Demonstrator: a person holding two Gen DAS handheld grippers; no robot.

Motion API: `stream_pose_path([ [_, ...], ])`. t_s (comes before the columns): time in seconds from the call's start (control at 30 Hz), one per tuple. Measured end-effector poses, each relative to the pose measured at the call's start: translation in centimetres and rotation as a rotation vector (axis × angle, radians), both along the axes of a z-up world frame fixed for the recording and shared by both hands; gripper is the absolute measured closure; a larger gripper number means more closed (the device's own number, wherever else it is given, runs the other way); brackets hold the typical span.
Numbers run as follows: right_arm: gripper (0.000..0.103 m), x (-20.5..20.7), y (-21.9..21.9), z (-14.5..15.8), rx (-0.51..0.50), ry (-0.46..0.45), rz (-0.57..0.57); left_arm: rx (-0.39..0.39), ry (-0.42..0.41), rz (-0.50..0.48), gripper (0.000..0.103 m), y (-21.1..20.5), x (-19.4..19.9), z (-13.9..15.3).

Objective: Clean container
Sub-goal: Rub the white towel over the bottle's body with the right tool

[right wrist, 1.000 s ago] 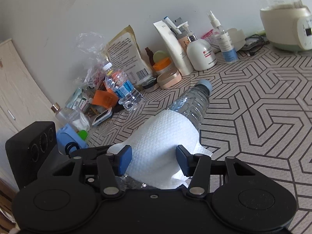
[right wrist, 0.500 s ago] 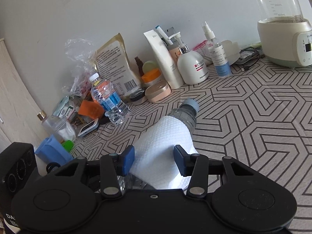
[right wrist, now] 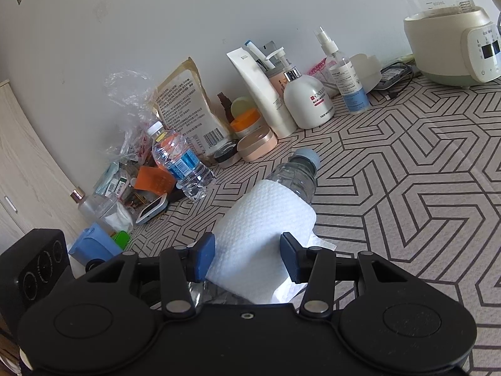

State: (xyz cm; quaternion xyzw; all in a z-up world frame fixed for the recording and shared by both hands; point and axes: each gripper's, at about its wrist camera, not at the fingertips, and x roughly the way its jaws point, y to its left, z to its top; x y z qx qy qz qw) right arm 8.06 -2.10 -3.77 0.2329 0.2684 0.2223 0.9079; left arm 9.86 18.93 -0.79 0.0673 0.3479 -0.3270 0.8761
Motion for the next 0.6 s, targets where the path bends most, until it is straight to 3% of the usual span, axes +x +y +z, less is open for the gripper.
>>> stream_pose_path([
  [0.2,0.051,-0.8,0.2,0.1,-0.004,0.000,0.017,0.001,0.002,0.000,0.022,1.8,0.8,-0.1],
  [0.3,0.051,-1.1,0.3,0.1,-0.010,-0.001,0.021,0.005,-0.003,-0.001,0.022,-0.4,0.0,-0.6],
  [0.6,0.051,-1.7,1.0,0.7,-0.049,0.000,0.027,0.006,-0.003,-0.004,0.022,-0.3,-0.2,-0.1],
])
